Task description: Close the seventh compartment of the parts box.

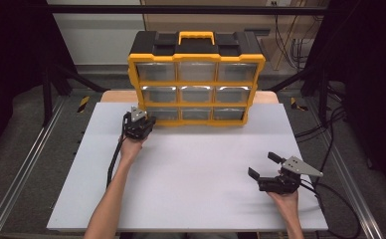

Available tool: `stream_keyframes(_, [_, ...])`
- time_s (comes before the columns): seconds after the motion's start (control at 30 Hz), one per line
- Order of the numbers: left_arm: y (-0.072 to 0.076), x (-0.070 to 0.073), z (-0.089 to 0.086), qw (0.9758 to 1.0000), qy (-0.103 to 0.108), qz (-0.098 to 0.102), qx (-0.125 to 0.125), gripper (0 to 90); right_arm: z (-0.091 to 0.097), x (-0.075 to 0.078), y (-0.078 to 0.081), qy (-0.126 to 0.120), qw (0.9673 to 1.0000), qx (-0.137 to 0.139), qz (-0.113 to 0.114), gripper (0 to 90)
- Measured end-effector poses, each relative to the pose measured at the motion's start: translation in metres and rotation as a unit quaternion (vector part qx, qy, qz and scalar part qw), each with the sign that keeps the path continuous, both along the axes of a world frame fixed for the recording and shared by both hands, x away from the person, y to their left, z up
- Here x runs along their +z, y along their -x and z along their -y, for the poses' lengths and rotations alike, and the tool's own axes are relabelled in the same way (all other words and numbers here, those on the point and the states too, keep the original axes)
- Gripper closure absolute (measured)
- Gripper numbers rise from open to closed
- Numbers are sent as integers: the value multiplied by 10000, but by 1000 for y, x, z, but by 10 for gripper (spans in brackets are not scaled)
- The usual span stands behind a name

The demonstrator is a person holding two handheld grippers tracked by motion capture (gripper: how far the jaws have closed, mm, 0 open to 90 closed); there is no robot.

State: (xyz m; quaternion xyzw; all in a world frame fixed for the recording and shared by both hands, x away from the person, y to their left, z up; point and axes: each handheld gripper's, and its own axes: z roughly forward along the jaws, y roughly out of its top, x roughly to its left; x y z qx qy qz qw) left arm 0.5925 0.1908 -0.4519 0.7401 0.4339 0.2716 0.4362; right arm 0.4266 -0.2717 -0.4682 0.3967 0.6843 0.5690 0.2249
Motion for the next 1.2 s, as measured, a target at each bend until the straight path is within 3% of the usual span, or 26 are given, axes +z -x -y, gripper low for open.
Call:
stream_keyframes(0.07, [5,2,-2,10000,37,-1,-57,820,0,0,0,-10,10000,2,-15,4])
stream_keyframes(0.13, [10,4,-5,9996,251,-25,-97,782,0,0,0,-19,10000,5,-17,4])
stream_keyframes(0.37, [27,10,-15,9978,618,-91,-225,617,0,0,0,-2,10000,6,18,4])
stream_keyframes(0.57, [42,15,-21,9972,637,-133,-360,434,1,1,0,-22,10000,3,16,4])
stream_keyframes(0.63, [47,16,-24,9970,677,-50,-380,348,1,1,0,-35,10000,-10,22,4])
stream_keyframes(0.7, [52,17,-28,9954,818,-59,-503,319,1,1,1,-34,10000,-14,32,4])
stream_keyframes(0.83, [64,17,-33,9944,866,-53,-605,216,1,1,1,-40,10000,-11,36,4])
stream_keyframes(1.0, [79,16,-40,9924,977,23,-746,117,1,1,1,-33,10000,-11,30,4])
stream_keyframes(1.2, [96,11,-49,9900,1127,167,-834,70,1,1,1,-23,10000,-10,14,4])
